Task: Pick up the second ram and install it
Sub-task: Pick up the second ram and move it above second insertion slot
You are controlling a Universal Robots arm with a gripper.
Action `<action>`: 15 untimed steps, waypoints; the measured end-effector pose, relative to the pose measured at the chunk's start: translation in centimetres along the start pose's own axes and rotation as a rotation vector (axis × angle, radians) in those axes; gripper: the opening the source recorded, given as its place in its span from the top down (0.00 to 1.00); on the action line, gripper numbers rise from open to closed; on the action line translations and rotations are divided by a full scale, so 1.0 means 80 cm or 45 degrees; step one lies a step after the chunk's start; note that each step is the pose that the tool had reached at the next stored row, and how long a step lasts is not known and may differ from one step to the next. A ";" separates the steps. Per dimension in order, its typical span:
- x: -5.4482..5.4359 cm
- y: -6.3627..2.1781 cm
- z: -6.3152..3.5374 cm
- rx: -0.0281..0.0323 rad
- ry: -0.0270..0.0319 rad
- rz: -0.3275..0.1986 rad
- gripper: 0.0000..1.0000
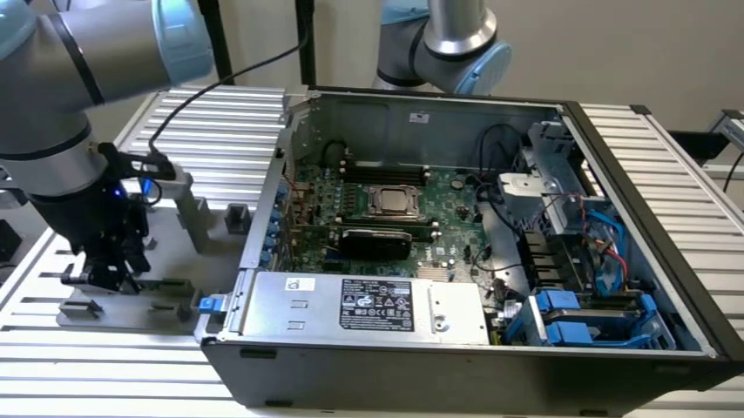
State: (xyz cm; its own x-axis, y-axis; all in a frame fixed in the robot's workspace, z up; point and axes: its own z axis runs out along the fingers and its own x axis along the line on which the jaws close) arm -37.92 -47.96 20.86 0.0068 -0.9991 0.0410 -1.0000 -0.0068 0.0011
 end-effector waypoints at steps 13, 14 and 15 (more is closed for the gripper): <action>0.000 -0.001 0.012 -0.0206 -0.0040 0.000 0.67; 0.000 -0.001 0.013 -0.0206 -0.0042 0.000 0.67; 0.000 -0.001 0.015 -0.0207 -0.0043 0.000 0.67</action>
State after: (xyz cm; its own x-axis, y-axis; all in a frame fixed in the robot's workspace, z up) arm -37.86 -47.99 19.67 0.0068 -0.9993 0.0376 -0.9998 -0.0061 0.0173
